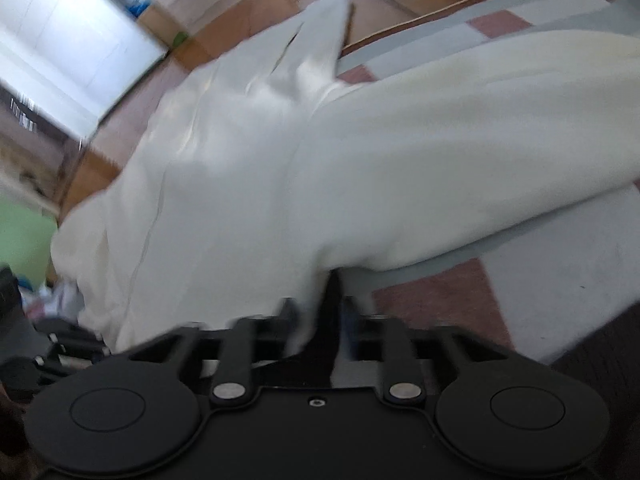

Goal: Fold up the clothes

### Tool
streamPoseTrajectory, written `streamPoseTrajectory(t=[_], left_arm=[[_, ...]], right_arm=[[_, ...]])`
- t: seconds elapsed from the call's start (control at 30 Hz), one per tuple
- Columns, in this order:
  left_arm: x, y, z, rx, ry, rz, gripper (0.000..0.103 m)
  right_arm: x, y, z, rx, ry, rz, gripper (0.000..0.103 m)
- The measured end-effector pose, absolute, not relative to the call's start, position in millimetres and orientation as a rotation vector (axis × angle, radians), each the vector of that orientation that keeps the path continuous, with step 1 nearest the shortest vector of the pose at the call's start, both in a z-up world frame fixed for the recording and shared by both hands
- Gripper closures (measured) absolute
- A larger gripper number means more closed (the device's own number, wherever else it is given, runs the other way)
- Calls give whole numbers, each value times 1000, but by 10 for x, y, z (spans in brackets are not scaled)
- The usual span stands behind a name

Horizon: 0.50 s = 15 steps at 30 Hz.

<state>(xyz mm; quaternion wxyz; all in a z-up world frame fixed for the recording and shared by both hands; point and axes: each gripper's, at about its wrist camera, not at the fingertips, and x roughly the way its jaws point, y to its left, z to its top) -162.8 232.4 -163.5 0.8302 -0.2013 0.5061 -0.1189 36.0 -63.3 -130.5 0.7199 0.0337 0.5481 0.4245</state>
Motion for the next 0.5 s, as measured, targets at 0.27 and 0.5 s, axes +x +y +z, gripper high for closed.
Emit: streamPoseTrajectory(t=[0.27,0.5], left_arm=[[-1623,2339,-1706,-452,1083,-257,99],[-1622,2421,-1738,-502,1088,-258,99]], right_arm=[[863,-1142,-1528,461,1163,536,33],[1210,-1028,-1470,367,886,366,94]])
